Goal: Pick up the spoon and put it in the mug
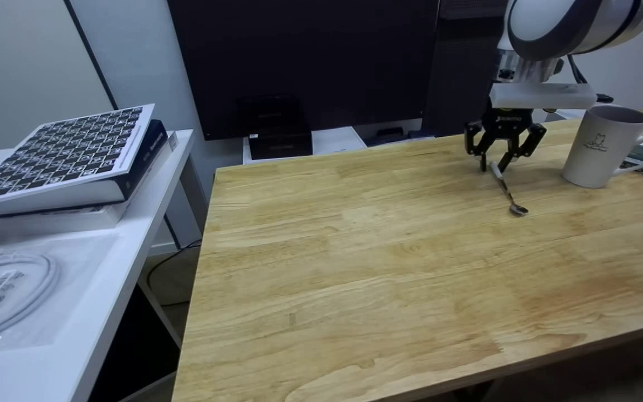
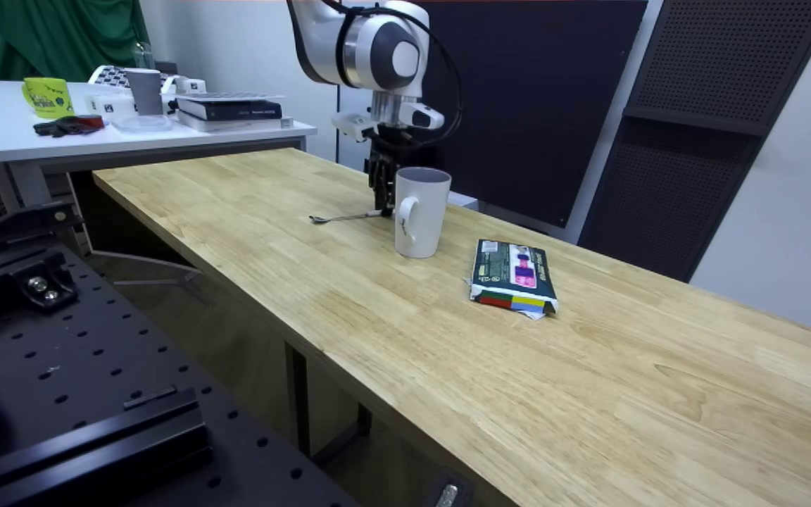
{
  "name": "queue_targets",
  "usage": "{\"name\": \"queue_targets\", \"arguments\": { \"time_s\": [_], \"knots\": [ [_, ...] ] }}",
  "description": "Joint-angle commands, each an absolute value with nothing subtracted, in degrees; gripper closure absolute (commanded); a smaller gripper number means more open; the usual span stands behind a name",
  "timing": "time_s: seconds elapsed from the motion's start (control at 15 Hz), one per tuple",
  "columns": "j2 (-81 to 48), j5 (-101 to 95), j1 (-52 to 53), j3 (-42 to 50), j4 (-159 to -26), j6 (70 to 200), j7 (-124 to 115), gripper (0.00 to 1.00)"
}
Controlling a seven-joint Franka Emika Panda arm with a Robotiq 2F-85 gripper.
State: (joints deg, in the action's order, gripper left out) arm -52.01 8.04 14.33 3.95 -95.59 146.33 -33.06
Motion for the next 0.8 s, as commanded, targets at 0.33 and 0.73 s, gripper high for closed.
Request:
{"name": "queue_targets", "arguments": {
  "time_s": [0.33, 0.73],
  "knots": [
    [-52.02, 5.73, 17.42, 7.82, -91.37, 142.53, -37.97, 0.95],
    [-50.63, 3.39, 17.67, 8.5, -85.88, 138.33, -38.74, 0.95]
  ]
}}
